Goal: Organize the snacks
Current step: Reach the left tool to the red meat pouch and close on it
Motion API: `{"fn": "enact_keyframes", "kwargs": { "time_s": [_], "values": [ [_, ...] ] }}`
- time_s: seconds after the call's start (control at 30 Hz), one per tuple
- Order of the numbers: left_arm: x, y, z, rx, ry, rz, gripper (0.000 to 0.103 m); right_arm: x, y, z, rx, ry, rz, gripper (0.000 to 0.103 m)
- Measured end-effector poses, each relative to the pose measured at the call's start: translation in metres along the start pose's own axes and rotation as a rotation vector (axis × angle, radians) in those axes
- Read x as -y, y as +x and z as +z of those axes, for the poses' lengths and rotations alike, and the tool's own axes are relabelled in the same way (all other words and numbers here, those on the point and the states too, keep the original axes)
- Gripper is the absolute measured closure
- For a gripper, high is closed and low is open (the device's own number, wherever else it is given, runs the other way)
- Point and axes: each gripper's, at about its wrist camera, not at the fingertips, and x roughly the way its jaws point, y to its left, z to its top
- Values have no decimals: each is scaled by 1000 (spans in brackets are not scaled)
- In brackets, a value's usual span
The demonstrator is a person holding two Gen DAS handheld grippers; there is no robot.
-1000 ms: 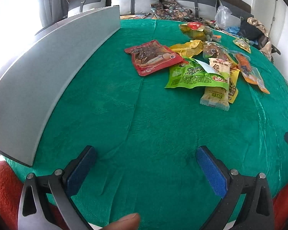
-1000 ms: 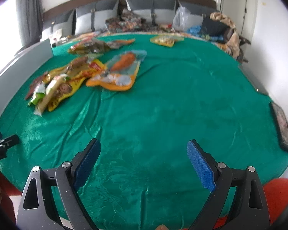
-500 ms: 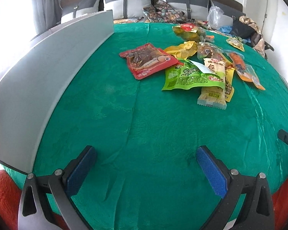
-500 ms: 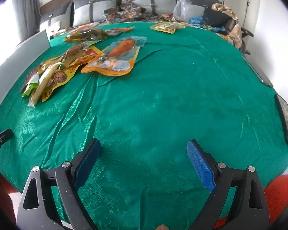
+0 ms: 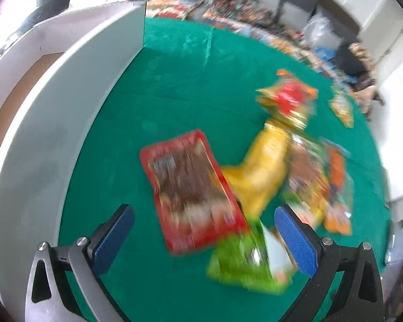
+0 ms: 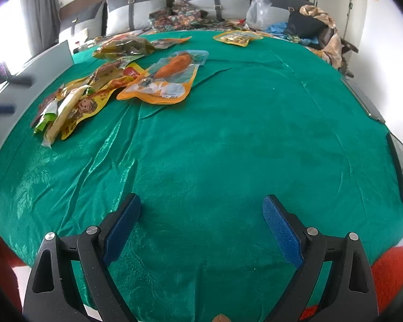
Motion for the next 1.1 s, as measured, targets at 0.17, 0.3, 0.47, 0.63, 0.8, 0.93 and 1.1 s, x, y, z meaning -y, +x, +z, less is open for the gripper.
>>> {"fn": "enact_keyframes", "kwargs": {
  "time_s": [0.17,0.3,0.47,0.63,0.8,0.93,1.1],
  "values": [
    [-14,41,11,-41,-140,35,0,-1,-2,-2,-2,-8,7,9],
    [-17,40,8,-15,-107,54,1,-1,-2,-2,-2,-15,15,9],
    [-22,29,-6,-4,38,66,19,-1,-1,0,-6,-14,16,8],
    [-12,27,-22,7,224,131,32,-2,1,1,-8,-12,13,8],
    [-10,13,-42,23,267,104,42,-2,0,1,-7,-12,14,8],
    [-12,3,-69,28,294,118,42,-2,0,1,-7,-11,11,8],
    [-24,-14,-99,10,267,65,37,-1,0,0,-2,-10,10,8]
  ]
}}
